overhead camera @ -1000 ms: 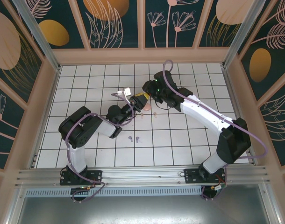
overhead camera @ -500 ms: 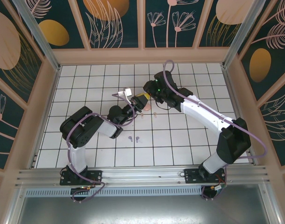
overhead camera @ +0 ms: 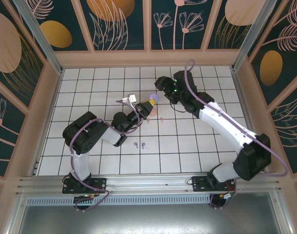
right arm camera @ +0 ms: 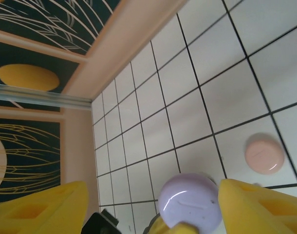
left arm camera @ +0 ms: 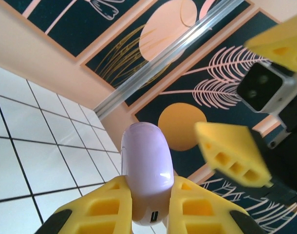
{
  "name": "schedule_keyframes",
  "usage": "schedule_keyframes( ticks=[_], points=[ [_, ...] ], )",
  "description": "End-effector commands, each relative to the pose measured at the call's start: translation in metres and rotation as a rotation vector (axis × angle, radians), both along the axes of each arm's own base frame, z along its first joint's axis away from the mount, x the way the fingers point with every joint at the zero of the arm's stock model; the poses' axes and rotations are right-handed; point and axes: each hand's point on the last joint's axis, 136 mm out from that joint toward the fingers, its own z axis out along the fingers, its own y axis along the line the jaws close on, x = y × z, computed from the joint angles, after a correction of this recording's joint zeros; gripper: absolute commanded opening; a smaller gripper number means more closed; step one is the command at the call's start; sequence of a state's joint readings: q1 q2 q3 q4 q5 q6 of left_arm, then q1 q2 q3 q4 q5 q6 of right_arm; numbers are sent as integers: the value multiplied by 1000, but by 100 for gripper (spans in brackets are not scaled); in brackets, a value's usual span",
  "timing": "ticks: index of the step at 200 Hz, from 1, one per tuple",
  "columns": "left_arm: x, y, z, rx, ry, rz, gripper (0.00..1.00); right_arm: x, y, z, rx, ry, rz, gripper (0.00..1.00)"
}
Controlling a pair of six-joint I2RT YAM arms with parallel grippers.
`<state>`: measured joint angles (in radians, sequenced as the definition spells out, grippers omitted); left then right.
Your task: Insert the wireless bluetooth earbuds into the charging case
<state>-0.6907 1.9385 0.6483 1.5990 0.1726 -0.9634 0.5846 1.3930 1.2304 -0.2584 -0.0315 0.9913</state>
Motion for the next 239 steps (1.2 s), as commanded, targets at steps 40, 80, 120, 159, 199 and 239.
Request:
schedule_keyframes(
  ticks=[40,80,120,159,199,239],
  points=[
    [-29,14,24,21,-116,-235,0,-25,-52,-24,-96,-172,99,71],
    [-45,12,25,106,-147,-412,0,-52,-30,-24,-134,-381,384,71],
    [-57,4,29,172,-159,-519,0,-72,-10,-21,-98,-476,559,71],
    [-59,2,36,179,-179,-539,0,-75,8,-22,-89,-484,624,70],
    [-58,0,40,179,-187,-545,0,-70,18,-35,-114,-449,633,67],
    [-60,1,41,184,-191,-554,0,-55,10,-47,-150,-420,571,63]
  ],
)
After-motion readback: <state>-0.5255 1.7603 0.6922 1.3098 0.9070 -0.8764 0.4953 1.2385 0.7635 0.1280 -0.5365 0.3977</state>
